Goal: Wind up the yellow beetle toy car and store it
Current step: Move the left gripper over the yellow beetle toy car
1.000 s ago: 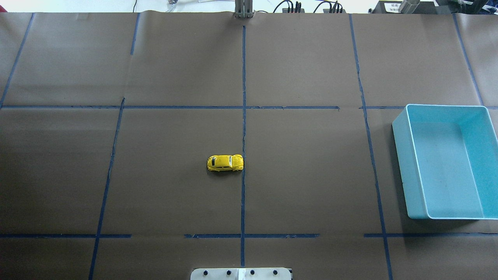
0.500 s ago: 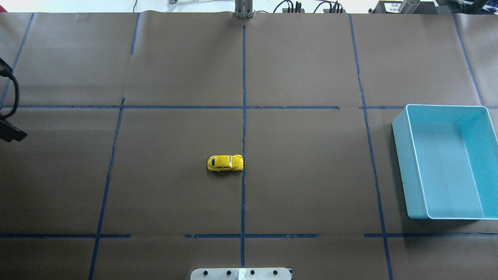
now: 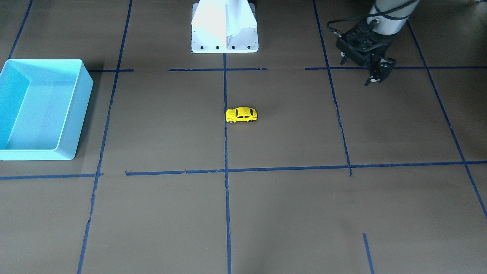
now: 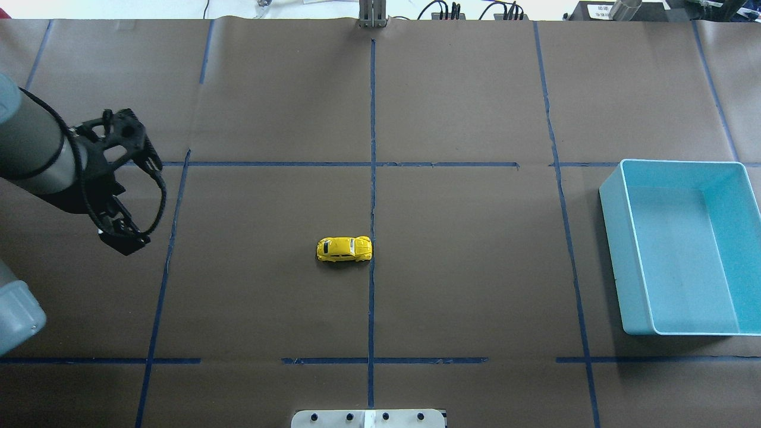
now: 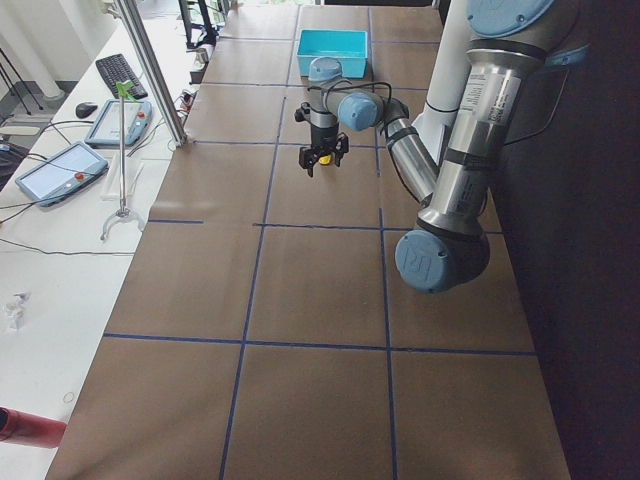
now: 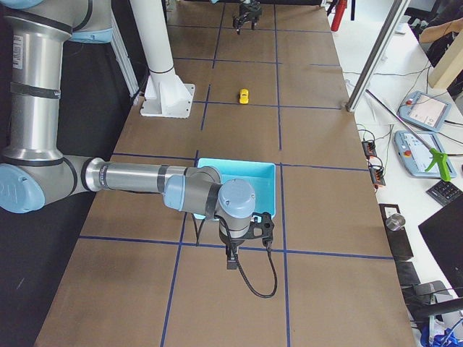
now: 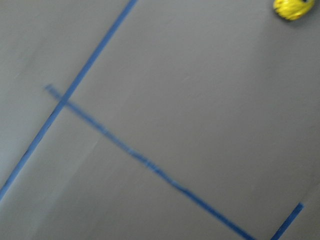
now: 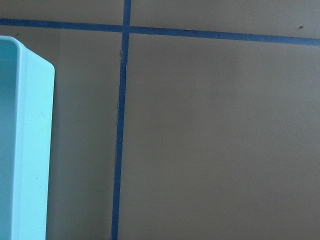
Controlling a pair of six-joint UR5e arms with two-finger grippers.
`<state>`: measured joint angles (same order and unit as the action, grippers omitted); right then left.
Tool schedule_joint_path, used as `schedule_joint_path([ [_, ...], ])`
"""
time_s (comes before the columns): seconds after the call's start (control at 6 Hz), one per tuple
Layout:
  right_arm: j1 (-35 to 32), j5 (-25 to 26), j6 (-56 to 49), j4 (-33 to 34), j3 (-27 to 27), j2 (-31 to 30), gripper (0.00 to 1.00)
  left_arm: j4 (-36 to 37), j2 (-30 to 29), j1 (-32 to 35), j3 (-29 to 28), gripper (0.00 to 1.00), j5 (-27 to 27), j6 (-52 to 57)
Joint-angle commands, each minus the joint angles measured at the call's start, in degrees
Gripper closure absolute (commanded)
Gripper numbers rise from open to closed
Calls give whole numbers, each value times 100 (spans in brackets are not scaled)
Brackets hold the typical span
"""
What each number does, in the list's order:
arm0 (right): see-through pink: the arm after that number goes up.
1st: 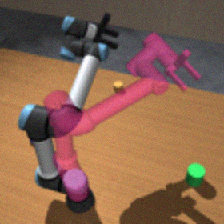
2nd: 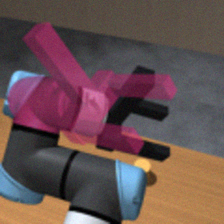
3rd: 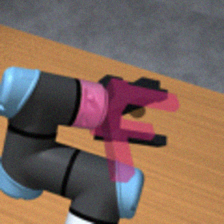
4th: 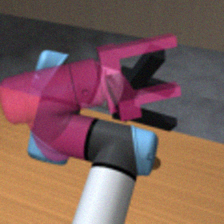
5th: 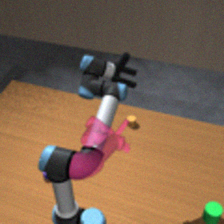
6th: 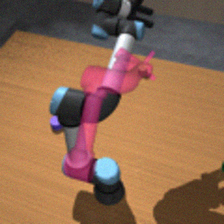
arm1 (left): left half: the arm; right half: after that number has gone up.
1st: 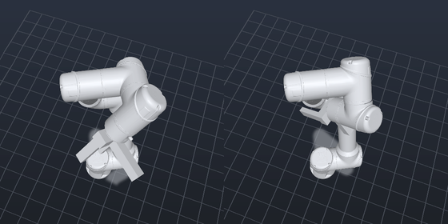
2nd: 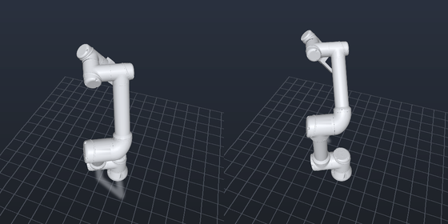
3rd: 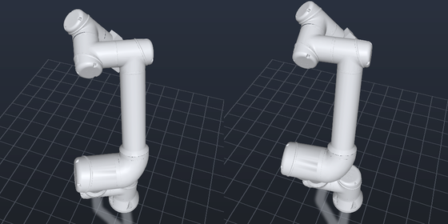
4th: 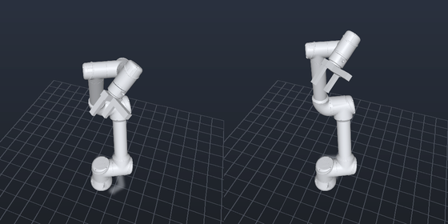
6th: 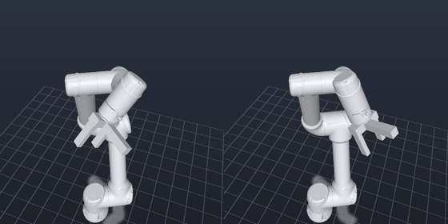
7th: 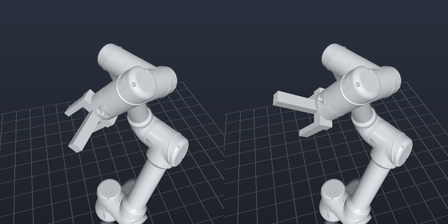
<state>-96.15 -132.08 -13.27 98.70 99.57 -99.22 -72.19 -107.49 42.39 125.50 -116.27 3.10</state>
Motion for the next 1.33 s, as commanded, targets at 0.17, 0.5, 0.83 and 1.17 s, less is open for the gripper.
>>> schedule_joint_path([
  [0.17, 0, -11, 0, 0, 1, 8, 0, -101, -1141, -599, -998, 0, 131, 355],
  [0.5, 0, -20, 0, -9, 19, 8, 0, -181, -1458, -976, -1219, 0, 350, 498],
  [0.83, 0, -28, 0, 0, 28, 8, 0, -521, -1591, -1169, -1570, 0, 587, 795],
  [1.17, 0, -37, 0, 0, 28, 8, 0, -961, -2089, -1198, -2332, 0, 579, 815],
])
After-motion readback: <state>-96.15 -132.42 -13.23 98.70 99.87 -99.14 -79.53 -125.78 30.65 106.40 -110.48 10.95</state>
